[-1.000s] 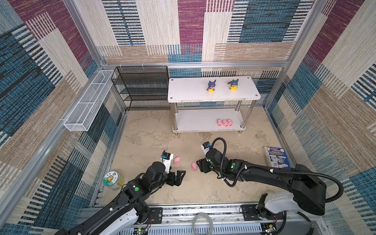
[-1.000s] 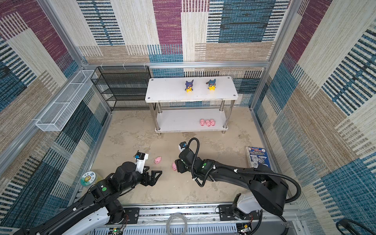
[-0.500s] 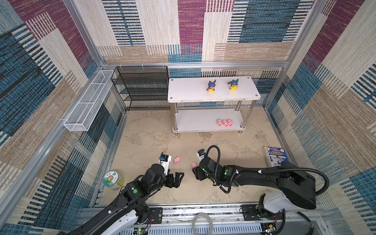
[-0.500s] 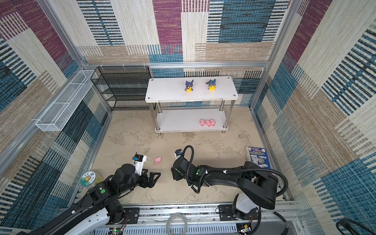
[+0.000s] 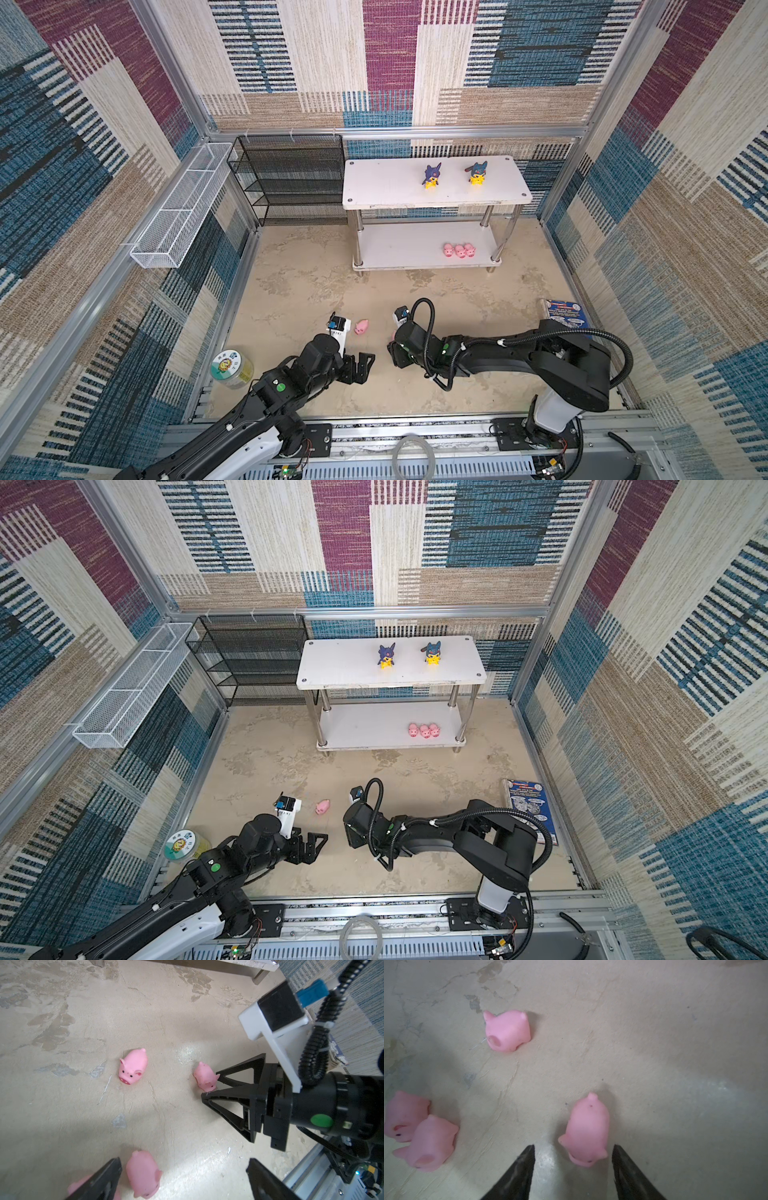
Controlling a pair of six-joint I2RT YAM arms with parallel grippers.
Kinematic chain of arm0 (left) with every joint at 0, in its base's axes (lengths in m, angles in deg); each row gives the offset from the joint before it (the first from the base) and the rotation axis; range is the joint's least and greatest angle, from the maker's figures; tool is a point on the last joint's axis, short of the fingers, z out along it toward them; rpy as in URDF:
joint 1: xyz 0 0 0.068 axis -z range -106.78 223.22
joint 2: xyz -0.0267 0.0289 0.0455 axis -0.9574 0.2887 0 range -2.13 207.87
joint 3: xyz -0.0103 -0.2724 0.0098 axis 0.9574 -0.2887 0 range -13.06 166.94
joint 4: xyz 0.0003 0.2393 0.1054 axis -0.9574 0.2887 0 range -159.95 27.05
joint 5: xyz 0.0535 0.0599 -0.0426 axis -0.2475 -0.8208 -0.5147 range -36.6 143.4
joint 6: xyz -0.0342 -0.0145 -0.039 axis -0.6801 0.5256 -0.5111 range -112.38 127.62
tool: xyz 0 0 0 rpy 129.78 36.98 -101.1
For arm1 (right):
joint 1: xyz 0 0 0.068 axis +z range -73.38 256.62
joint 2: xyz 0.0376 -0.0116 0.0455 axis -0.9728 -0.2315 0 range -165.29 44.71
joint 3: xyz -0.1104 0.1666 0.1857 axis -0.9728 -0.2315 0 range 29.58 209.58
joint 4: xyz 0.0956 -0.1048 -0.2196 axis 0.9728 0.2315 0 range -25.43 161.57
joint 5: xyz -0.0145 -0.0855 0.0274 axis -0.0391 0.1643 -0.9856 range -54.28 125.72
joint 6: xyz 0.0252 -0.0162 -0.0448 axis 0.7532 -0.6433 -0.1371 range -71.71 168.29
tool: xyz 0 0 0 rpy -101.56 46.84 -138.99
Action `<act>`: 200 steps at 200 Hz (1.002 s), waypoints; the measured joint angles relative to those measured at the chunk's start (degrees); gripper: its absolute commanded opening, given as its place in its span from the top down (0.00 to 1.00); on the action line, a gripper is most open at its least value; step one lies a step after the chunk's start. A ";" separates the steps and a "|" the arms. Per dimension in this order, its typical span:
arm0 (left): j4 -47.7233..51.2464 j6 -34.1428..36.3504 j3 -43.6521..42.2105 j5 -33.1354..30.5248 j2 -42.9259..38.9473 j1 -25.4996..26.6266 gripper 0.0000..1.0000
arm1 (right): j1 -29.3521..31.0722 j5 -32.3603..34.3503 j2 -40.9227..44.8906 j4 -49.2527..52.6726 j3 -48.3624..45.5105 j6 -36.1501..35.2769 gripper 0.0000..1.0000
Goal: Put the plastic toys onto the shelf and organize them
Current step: 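Move the right gripper down over a pink pig near the left gripper, then close the right gripper on the pink pig and lift it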
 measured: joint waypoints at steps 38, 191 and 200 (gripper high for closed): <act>-1.01 0.17 0.02 -0.02 1.77 0.00 0.00 | 0.00 1.62 -2.40 -0.02 1.29 -0.74 0.44; -2.47 0.61 1.07 -0.07 4.39 0.00 0.00 | -1.25 5.70 -1.14 3.48 5.20 -3.48 0.64; -2.67 0.81 1.38 -0.04 5.03 0.00 0.00 | -1.99 5.97 -0.79 3.85 5.62 -4.07 0.64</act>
